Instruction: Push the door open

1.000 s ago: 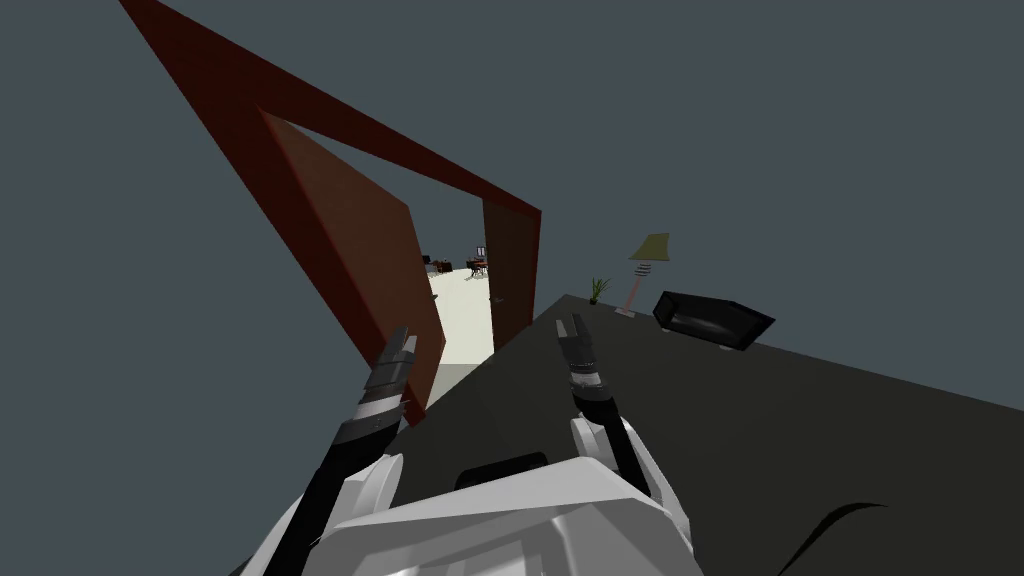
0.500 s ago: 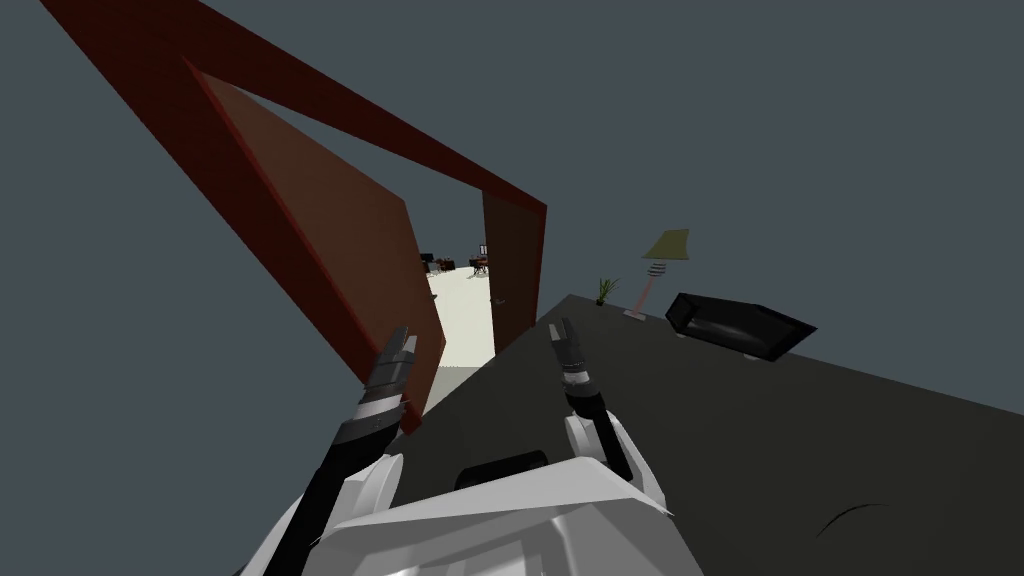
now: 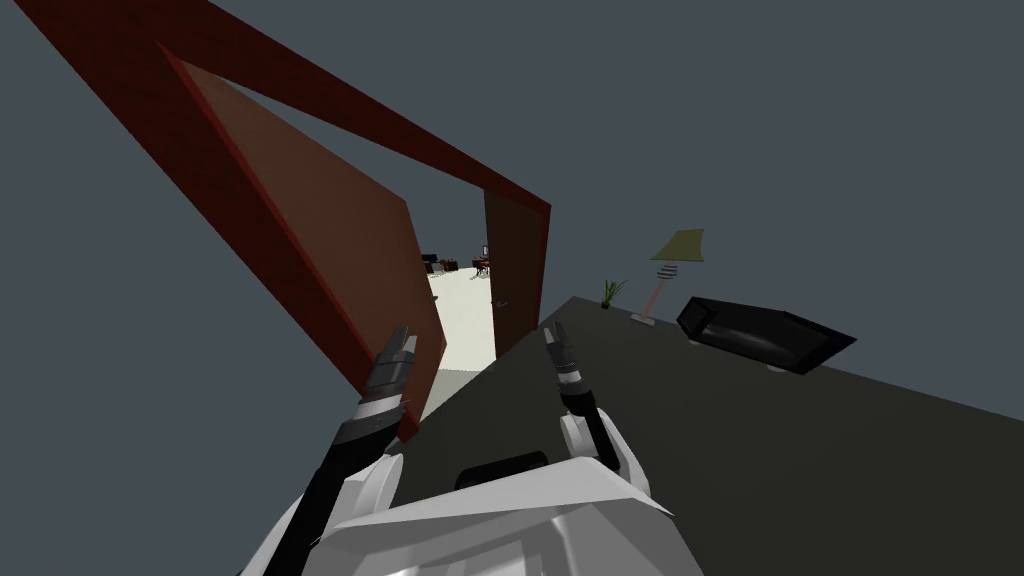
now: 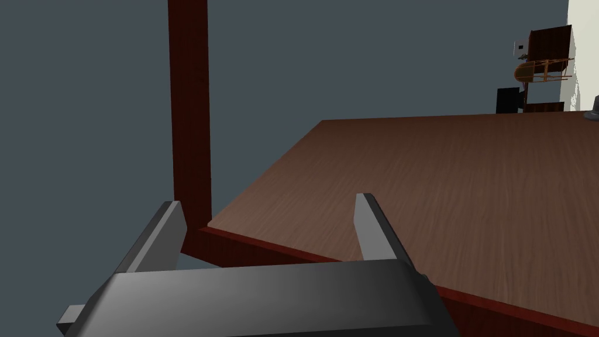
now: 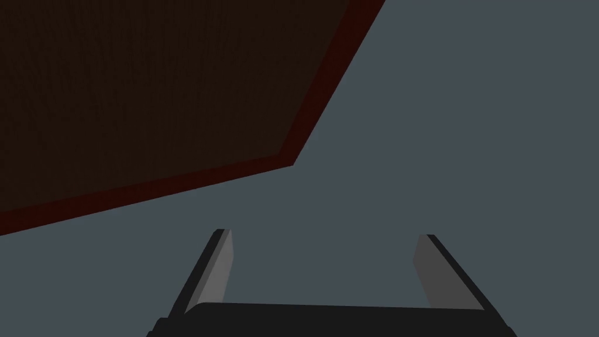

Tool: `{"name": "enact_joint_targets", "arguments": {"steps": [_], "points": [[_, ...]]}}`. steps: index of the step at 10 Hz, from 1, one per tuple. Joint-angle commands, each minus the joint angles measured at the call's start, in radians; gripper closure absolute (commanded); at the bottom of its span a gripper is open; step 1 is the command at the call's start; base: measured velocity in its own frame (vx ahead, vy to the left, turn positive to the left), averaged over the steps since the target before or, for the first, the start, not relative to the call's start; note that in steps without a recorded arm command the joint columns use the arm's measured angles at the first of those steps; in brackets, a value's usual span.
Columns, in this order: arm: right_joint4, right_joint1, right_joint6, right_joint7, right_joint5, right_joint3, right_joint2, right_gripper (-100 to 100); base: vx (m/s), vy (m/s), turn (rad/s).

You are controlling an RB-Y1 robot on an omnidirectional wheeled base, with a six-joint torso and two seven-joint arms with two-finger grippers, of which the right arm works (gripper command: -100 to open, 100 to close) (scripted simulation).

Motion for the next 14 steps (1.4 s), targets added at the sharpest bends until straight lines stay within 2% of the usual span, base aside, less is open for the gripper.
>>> {"name": "enact_joint_targets", "arguments": {"steps": [1, 14], "points": [[0.038, -0.013, -0.008, 0.003, -0.002, 0.004, -0.004, -100, 0.086, -0.040, 0.047], [0.343, -0.140, -0.049, 0.024, -0.021, 0.045, -0.024, -100, 0.094, -0.040, 0.053]]}}
